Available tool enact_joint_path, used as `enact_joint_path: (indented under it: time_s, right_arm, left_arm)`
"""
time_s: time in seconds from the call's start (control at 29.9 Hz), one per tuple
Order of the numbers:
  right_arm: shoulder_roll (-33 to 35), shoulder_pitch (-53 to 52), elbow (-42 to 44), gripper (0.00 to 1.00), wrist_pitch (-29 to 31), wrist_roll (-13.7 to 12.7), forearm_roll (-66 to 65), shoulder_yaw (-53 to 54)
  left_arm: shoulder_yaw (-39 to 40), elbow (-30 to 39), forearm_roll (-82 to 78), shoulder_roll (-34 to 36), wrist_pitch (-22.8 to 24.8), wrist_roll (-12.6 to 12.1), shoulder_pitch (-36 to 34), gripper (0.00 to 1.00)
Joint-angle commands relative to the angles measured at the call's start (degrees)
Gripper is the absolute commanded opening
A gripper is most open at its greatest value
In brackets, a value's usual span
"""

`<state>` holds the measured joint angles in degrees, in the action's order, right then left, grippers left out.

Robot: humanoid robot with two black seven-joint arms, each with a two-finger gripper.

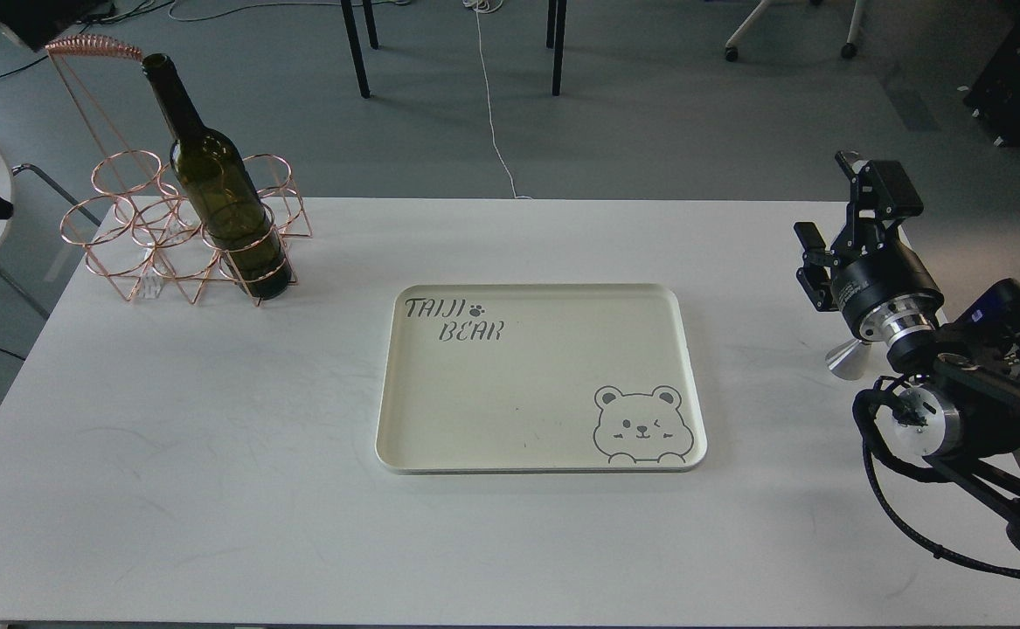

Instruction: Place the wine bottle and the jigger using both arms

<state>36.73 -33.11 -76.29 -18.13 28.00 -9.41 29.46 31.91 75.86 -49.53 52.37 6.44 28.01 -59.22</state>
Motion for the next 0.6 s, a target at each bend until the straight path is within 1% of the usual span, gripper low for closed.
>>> enact_joint_path:
  time_s: [0.0,0.07,0.17,0.2,0.23,0.3,0.33,0.37,0.47,0.57]
  right_arm:
    - [-0.78,0.15,0.09,0.99,-0.32,0.00,0.00,0.60]
    - [-0.78,0.15,0.44,0.99,-0.24,0.00,0.00,0.60]
    - [-1.04,0.07,1.93,0.99,0.11,0.00,0.00,0.60]
    - [-1.30,0.06,2.63,0.99,0.38,0.00,0.09,0.60]
    - [-1.57,0.06,2.98,0.99,0.38,0.00,0.09,0.52]
    - [-2.18,0.15,2.90,0.99,0.29,0.00,0.09,0.60]
    - [-2.45,0.24,2.90,0.99,0.29,0.00,0.09,0.43]
    - [-2.54,0.33,2.90,0.99,0.29,0.00,0.09,0.34]
    - [-2.54,0.68,2.72,0.99,0.29,0.00,0.09,0.16]
    - [-2.54,0.68,2.72,0.99,0.12,0.00,0.09,0.51]
  left_arm:
    - [1.74,3.59,10.23,-3.40,-0.72,-0.01,6.99,0.99]
    - [5.16,3.59,10.41,-6.04,-1.60,-0.01,11.81,0.99]
    - [12.01,3.59,10.85,-10.26,-0.90,-0.01,19.82,0.99]
    - [14.82,3.59,10.85,-11.92,-0.03,-1.54,22.71,0.99]
    - [17.63,3.59,10.94,-13.86,1.11,-3.91,25.61,0.99]
    - [22.21,3.33,10.94,-18.25,3.31,-7.60,30.63,0.99]
    - [24.14,3.24,10.94,-20.36,4.27,-8.75,33.35,0.99]
    - [25.47,3.15,10.94,-22.12,4.63,-9.37,35.81,0.99]
    - [28.20,2.80,10.33,-27.22,4.72,-9.56,42.41,0.99]
    - [30.31,1.49,10.24,-31.62,4.72,-9.64,46.20,0.99]
